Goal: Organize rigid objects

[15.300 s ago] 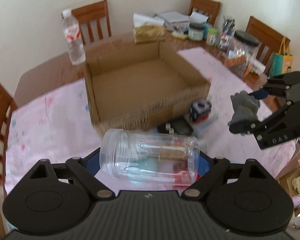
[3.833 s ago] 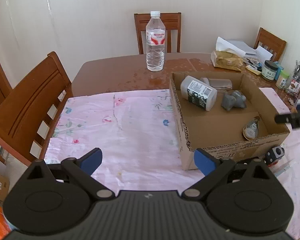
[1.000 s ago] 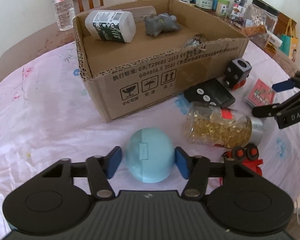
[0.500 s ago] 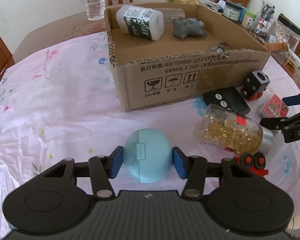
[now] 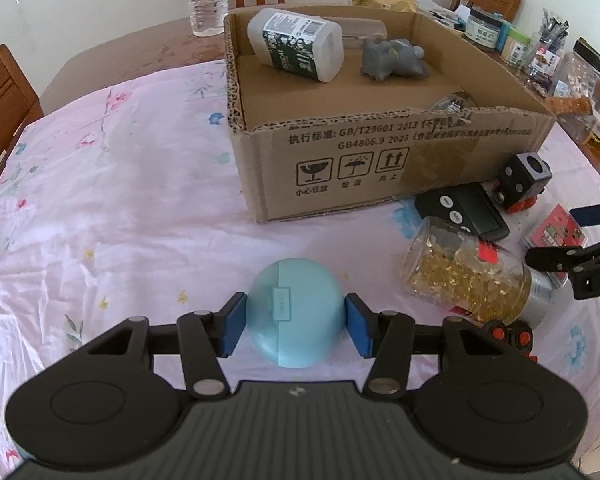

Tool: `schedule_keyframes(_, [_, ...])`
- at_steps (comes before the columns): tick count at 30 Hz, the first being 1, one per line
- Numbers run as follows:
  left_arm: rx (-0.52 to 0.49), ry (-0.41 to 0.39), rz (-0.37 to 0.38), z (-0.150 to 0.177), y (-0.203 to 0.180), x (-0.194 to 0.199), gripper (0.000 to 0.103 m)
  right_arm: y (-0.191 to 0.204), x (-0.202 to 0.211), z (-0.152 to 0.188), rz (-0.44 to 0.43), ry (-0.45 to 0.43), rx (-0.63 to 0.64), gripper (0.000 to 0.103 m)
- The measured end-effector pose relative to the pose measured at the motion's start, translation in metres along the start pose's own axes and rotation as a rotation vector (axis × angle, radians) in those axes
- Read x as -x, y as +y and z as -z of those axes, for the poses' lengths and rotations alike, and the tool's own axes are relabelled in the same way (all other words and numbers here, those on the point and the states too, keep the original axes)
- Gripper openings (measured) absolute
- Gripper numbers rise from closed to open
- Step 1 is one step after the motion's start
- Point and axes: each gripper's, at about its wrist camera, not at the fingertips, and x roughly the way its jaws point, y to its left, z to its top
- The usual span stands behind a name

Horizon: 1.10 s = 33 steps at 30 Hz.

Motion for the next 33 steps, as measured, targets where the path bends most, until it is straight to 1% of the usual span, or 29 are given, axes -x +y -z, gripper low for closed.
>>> schedule_keyframes(8, [0.001, 0.004, -0.001, -0.002, 0.000, -0.001, 0.052, -0.001, 0.000, 0.001, -0.020, 0.009, 0.029, 0.094])
schedule_keyframes(16, [-0.033, 0.044, 0.029, -0.005, 0.002, 0.003, 0.052, 0.001, 0.008, 0.000, -0.049, 0.020, 0.054, 0.093])
schedule_keyframes(23, [-0.121, 0.065, 0.056, -0.012, 0.001, 0.025, 0.052, -0.002, 0.028, -0.005, -0.081, 0.012, 0.073, 0.093])
schedule_keyframes(24, [-0.133, 0.068, 0.063, -0.014, 0.000, 0.029, 0.052, -0.003, 0.031, -0.006, -0.083, 0.011, 0.078, 0.092])
schedule_keyframes(28, [-0.180, 0.049, 0.083, -0.023, -0.002, 0.046, 0.052, -0.005, 0.043, -0.011, -0.094, 0.001, 0.100, 0.092])
schedule_keyframes(33, [-0.204, 0.015, 0.093, -0.033, -0.008, 0.056, 0.052, -0.007, 0.043, -0.013, -0.089, 0.003, 0.109, 0.092])
